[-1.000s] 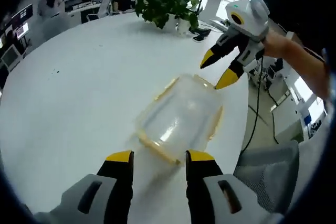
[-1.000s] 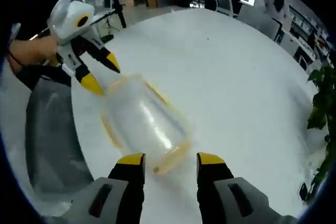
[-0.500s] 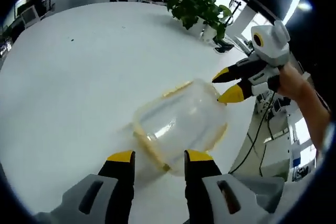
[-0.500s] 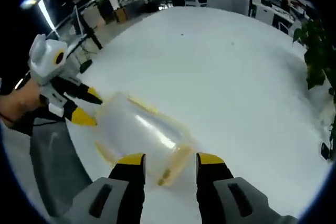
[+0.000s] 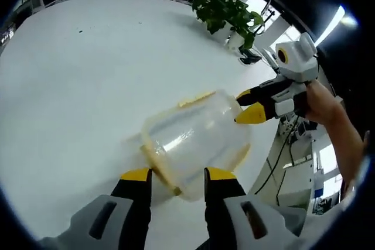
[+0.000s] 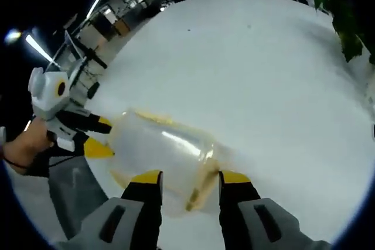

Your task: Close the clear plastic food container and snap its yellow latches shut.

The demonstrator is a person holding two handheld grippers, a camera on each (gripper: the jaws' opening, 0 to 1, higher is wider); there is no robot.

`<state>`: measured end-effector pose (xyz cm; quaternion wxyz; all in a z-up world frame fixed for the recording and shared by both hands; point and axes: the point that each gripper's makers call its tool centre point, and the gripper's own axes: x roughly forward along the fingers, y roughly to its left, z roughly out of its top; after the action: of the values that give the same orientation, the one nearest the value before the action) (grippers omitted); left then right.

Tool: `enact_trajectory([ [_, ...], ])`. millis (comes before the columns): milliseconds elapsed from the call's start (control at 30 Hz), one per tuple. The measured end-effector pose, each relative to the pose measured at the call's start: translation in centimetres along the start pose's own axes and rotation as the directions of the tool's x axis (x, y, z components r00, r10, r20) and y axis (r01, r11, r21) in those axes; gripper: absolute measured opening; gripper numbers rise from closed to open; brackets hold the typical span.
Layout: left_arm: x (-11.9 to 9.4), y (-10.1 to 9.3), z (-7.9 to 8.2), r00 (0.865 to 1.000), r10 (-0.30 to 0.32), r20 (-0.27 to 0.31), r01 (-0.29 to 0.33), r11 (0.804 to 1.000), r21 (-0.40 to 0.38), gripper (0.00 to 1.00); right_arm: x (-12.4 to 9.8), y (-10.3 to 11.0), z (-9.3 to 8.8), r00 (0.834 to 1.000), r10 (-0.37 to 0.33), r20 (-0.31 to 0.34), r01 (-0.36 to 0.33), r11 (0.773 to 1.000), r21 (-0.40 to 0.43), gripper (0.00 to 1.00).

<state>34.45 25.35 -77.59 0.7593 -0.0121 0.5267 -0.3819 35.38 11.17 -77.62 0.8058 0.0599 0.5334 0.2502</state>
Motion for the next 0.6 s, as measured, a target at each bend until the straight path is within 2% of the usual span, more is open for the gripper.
enact_trajectory([
  [133,0.05,-0.16,-0.06,1.000,0.001,0.005,-0.001,1.000,0.000,0.31,0.12,0.07,-0.25,1.000,0.023,0.015,-0.024,0.999,0.031,0.34],
  [233,0.11,-0.20,-0.01,1.000,0.004,0.010,-0.004,1.000,-0.001,0.29,0.18,0.36,-0.24,1.000,0.018,0.022,-0.018,1.000,0.008,0.32],
  [267,0.33,-0.56,0.39,0.999,-0.002,0.038,0.004,0.999,-0.042,0.27,0.06,0.39,0.01,0.999,0.022,0.023,-0.022,1.000,0.007,0.30],
  [333,-0.56,-0.50,0.22,1.000,0.012,0.018,-0.011,1.000,-0.014,0.26,-0.14,0.77,0.03,1.000,0.007,0.015,-0.008,1.000,0.028,0.29],
  [600,-0.44,-0.71,0.34,1.000,-0.005,0.015,0.005,1.000,-0.007,0.27,-0.35,0.73,-0.45,0.999,-0.017,0.029,0.015,0.998,0.063,0.30],
])
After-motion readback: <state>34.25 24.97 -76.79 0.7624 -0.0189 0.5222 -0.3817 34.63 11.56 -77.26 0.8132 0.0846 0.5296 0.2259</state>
